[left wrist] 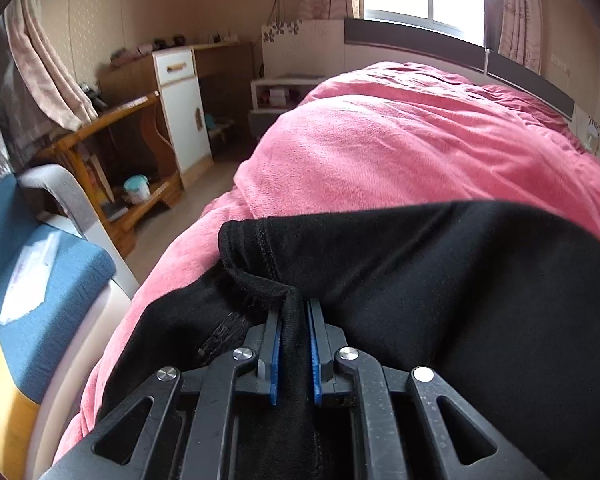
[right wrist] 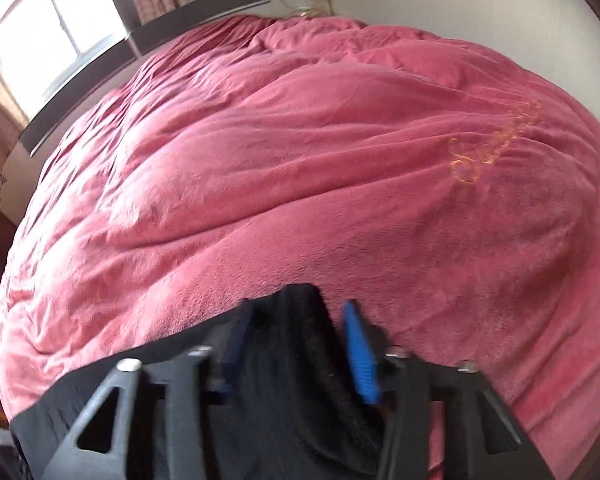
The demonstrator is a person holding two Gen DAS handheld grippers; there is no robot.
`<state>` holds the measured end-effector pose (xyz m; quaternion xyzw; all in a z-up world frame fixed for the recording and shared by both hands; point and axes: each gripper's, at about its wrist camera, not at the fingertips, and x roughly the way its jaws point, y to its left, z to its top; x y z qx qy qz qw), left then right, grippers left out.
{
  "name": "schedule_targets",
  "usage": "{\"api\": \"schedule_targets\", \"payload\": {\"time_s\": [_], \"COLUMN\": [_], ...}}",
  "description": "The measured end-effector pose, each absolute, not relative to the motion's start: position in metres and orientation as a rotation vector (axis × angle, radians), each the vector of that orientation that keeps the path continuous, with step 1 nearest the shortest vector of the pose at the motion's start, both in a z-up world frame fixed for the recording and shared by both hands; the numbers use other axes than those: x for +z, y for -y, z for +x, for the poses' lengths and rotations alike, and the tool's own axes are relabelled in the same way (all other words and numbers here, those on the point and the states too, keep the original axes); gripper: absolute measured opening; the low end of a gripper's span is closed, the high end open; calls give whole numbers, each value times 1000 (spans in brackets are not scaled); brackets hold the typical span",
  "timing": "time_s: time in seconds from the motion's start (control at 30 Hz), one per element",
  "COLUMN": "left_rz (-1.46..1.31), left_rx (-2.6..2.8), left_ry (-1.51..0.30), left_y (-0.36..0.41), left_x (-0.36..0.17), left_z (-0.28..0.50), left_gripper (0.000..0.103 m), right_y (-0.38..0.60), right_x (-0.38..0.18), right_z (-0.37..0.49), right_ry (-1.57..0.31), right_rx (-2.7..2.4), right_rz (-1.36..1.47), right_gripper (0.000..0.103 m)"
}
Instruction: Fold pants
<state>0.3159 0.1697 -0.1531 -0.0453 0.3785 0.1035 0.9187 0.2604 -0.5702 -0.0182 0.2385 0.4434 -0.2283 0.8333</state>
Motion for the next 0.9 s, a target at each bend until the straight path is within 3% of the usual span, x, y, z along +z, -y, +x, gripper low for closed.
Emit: {"api": "schedule_targets", "payload": {"time_s": [0.1,0.27,0.33,0.43,0.9], "left_rz": [-175,-315,-366,-311,-597], "left_rx": [163,108,108,132,30], "left_ry": [-801,-867,-909,-864,-574], "left_y": [-179,-190,-192,-190,-254], "left_x": [-135,-112,-110,-98,-45], "left_z": [332,359,363,351,226], "left_gripper": [22,24,9,5,4], "right_y": [560,558,560,558,550], "right_x": [-19,-4,3,14,54], "right_z": [269,260,253,242,163], "right_ry": [-990,-950,-924,-884,-705], "right_rx": [-489,-490,-489,-483,-421], "right_rz": [406,396,420,447,540], "right_gripper": [17,15,14,13,10]}}
